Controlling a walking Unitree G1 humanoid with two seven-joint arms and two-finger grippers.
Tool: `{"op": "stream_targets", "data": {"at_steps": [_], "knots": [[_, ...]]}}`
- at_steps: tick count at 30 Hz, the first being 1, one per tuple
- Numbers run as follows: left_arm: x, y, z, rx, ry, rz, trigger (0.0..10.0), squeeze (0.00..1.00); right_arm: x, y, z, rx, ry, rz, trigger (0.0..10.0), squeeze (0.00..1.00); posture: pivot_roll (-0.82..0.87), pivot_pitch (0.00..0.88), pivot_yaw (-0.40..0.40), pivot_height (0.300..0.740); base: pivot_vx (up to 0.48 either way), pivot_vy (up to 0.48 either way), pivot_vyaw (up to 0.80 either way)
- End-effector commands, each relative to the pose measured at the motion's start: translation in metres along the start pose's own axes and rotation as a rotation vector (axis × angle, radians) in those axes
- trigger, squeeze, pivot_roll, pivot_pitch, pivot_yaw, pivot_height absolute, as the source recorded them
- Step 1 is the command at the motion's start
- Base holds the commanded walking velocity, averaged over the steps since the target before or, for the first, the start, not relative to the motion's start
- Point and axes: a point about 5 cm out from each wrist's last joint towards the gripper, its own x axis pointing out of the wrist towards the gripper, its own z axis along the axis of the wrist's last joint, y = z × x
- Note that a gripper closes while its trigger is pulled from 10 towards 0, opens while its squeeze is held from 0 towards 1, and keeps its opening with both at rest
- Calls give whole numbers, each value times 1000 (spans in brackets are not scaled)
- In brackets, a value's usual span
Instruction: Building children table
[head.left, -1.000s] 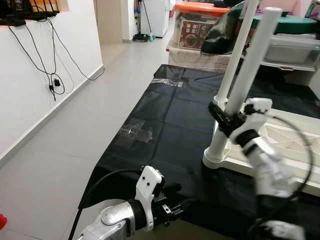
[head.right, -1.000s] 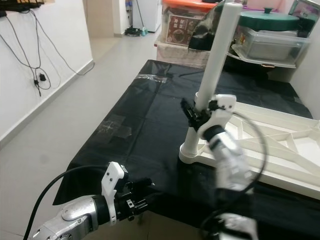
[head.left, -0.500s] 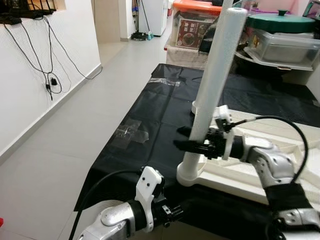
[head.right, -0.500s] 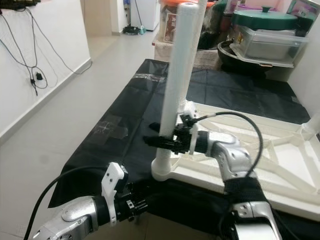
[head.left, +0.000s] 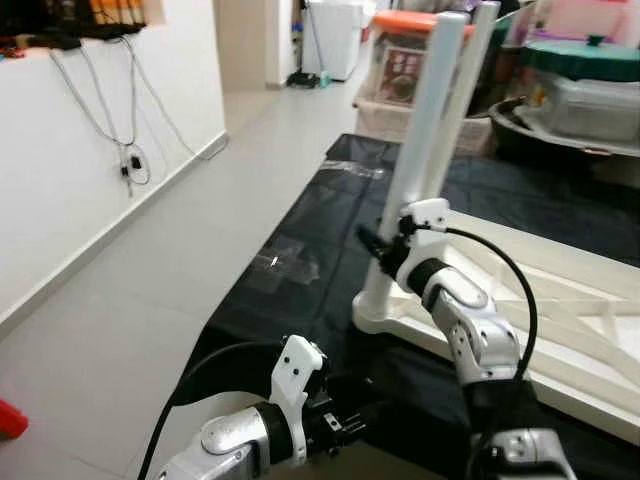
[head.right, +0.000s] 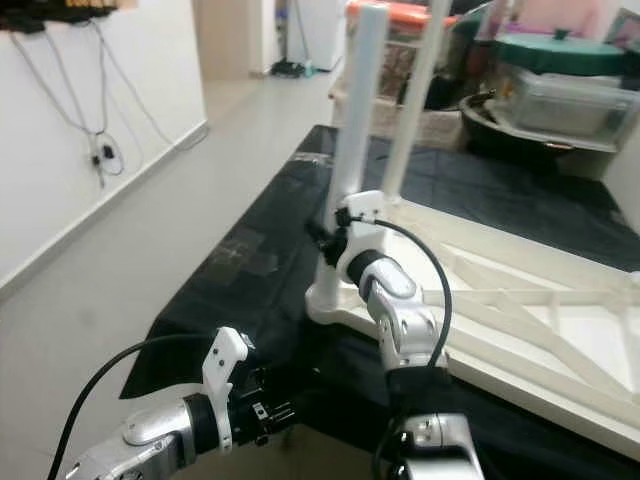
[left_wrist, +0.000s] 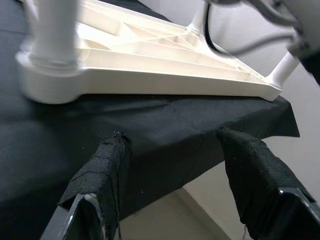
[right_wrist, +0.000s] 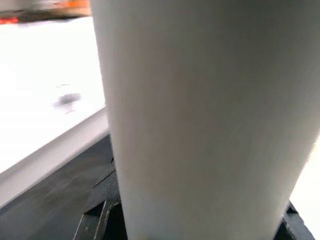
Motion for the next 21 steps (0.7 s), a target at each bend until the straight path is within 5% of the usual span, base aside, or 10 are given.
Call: {"op": "stream_targets", "data": {"at_steps": [1,5,6,7,8,9,10,16,17,21], "knots": [[2,0,-1,2,10,-10,10000,0,-15,-32,-2,-2,3,-282,0,0,196,0,-86,740,0,0,0],[3,0,0,4,8,-10,10000,0,-30,-16,-8,61,-26,-417,0,0,201,0,-91,740,0,0,0],[3,0,0,5,7,-8,10000,0,-28,-5,-9,86,-39,-384,6235,0,204,2,-92,740,0,0,0],[3,0,0,5,7,-8,10000,0,-28,-5,-9,86,-39,-384,6235,0,204,2,-92,740,0,0,0],[3,0,0,5,6,-5,10000,0,-25,6,-9,110,-53,-319,10000,0,204,2,-92,740,0,0,0],[3,0,0,5,5,-3,10000,0,-24,16,-7,121,-74,-268,10000,0,204,2,-92,740,0,0,0],[3,1,1,6,4,-2,10000,0,-23,23,-6,127,-87,-221,10000,1000,205,6,-92,740,0,0,0],[3,1,1,6,3,-1,10000,0,-21,24,-3,128,-111,-155,10000,1000,199,7,-91,740,0,0,0],[3,1,1,6,2,-1,10000,0,-19,19,1,167,-124,-93,10000,0,199,7,-91,740,0,0,0],[4,2,1,7,1,-1,10000,0,-12,-4,13,116,-68,391,10000,0,200,3,-90,740,0,0,0]]}}
